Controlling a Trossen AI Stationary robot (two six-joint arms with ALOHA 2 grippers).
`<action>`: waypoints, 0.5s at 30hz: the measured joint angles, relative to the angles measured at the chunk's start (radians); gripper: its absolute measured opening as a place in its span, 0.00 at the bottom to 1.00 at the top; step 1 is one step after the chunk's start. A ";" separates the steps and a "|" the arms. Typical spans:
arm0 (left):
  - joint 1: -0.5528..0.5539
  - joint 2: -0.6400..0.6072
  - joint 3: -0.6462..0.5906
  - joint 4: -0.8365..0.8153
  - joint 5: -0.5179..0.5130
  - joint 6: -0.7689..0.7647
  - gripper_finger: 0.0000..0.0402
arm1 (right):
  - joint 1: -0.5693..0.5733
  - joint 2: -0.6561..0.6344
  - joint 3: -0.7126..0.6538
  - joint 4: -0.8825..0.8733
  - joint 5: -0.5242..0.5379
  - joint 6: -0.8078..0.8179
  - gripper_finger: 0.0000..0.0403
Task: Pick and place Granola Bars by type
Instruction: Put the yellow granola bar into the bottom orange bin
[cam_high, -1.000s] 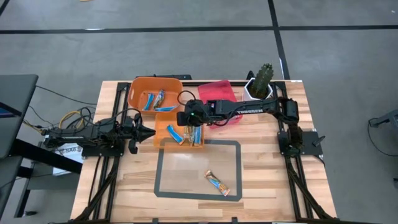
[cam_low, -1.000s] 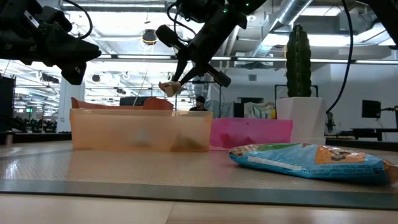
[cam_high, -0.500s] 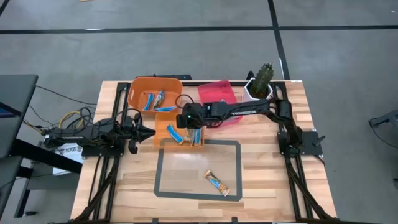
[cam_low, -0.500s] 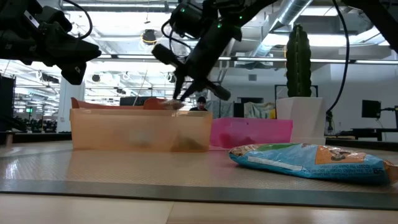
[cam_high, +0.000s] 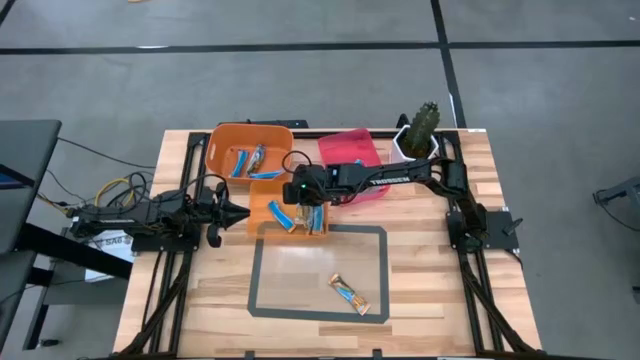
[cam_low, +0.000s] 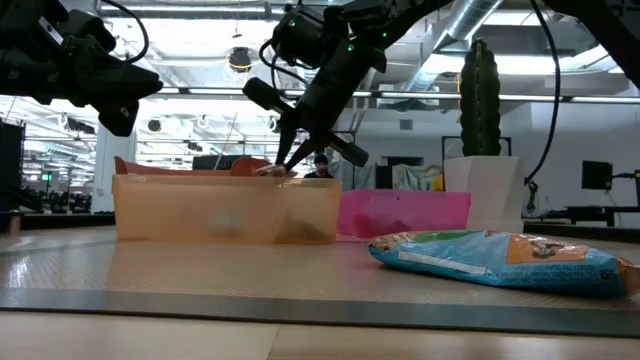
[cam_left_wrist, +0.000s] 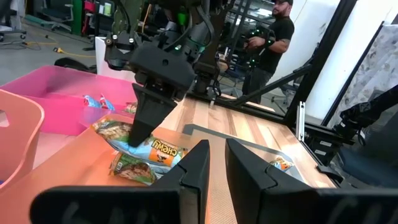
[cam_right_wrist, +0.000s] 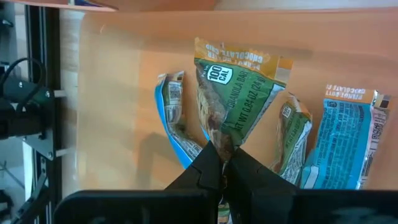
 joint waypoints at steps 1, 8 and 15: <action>0.000 0.000 0.000 0.000 0.000 0.000 0.11 | 0.000 0.000 0.000 0.001 0.000 0.000 0.00; 0.000 0.000 0.000 0.000 0.000 0.000 0.11 | 0.000 0.000 0.000 0.000 0.000 0.000 0.07; 0.000 0.000 0.000 0.000 0.000 0.000 0.11 | 0.000 0.000 0.000 0.000 -0.002 0.010 0.18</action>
